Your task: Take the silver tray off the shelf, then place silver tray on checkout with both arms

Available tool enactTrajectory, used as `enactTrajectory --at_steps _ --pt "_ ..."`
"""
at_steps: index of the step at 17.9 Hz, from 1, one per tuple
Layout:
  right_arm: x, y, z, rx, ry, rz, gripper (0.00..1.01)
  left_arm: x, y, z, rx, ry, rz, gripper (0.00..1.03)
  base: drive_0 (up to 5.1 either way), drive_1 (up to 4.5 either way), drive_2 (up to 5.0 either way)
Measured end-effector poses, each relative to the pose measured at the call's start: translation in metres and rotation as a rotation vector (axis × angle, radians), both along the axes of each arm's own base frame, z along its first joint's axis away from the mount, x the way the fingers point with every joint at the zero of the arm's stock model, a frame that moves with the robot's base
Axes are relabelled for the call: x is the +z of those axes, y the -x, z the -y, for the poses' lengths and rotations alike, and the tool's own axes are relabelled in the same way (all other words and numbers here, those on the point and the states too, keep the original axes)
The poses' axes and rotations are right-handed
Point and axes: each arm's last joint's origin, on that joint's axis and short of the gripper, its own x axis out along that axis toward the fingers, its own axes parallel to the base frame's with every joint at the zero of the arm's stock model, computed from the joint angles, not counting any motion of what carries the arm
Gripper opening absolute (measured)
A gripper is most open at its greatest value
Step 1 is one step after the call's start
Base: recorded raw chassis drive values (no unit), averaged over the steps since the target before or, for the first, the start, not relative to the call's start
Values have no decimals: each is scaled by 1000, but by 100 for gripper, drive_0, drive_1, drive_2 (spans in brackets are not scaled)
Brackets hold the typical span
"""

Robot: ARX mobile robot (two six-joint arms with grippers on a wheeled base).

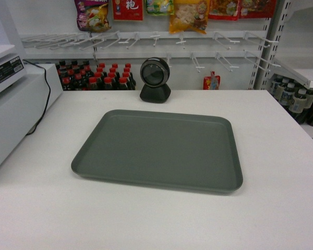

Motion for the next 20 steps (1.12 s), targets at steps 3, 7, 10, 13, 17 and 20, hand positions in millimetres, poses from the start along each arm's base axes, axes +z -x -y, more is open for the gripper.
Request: enactTrajectory --at_steps 3,7,10,13,17,20 --pt "0 0 0 0 0 2 2 -1 0 0 0 0 -6 1 0 0 0" --pt "0 0 0 0 0 0 2 0 0 0 0 0 -5 1 0 0 0" --pt "0 0 0 0 0 0 25 0 0 0 0 0 -4 22 0 0 0" --pt "0 0 0 0 0 0 61 0 0 0 0 0 -4 58 0 0 0" --pt "0 0 0 0 0 0 98 0 0 0 0 0 -4 99 0 0 0" --pt "0 0 0 0 0 0 98 0 0 0 0 0 -4 98 0 0 0"
